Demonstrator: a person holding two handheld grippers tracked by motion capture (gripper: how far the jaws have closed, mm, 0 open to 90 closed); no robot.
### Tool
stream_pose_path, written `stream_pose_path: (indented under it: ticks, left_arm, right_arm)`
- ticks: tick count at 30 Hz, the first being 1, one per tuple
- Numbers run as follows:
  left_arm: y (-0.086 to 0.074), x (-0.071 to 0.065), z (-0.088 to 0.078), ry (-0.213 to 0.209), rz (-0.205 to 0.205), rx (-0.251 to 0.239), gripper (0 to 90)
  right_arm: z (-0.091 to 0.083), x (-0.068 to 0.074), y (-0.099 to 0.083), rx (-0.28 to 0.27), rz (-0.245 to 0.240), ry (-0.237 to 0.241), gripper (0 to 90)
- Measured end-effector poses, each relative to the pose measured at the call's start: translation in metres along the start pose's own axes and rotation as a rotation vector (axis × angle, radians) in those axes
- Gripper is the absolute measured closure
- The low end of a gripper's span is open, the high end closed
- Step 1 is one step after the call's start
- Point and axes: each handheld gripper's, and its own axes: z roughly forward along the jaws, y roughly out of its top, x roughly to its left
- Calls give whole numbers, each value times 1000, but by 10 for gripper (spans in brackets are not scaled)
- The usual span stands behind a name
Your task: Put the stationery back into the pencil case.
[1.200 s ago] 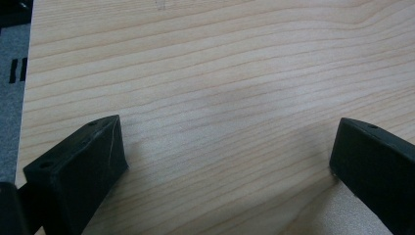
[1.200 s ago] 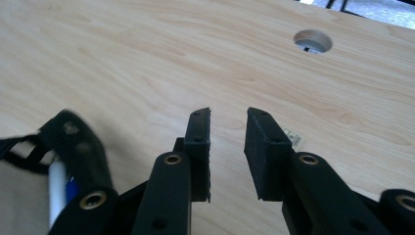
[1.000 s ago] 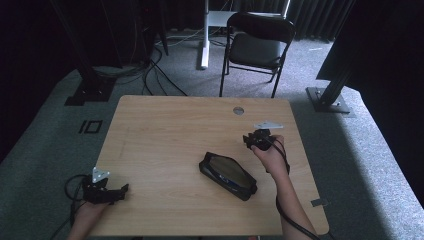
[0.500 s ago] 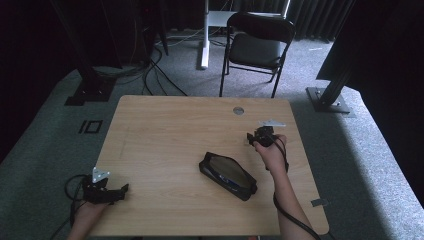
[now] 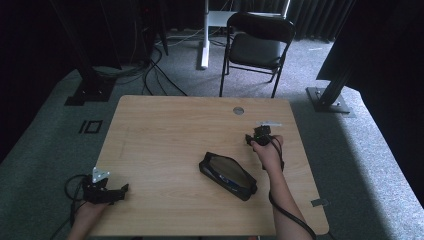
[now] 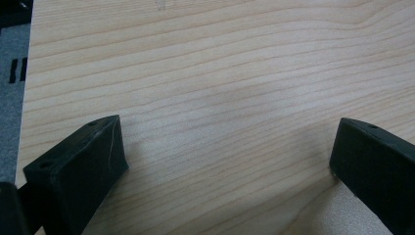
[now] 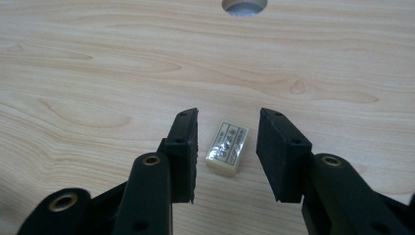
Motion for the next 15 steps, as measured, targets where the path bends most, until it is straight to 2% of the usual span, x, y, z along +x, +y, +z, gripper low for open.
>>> stream_pose_path:
  ticks: [9, 15]
  left_arm:
    - [0, 0, 0, 0, 0, 0, 4]
    - [0, 0, 0, 0, 0, 0, 4]
  right_arm:
    - [17, 5, -5, 45, 21, -20, 570]
    - [25, 6, -8, 73, 18, -37, 576]
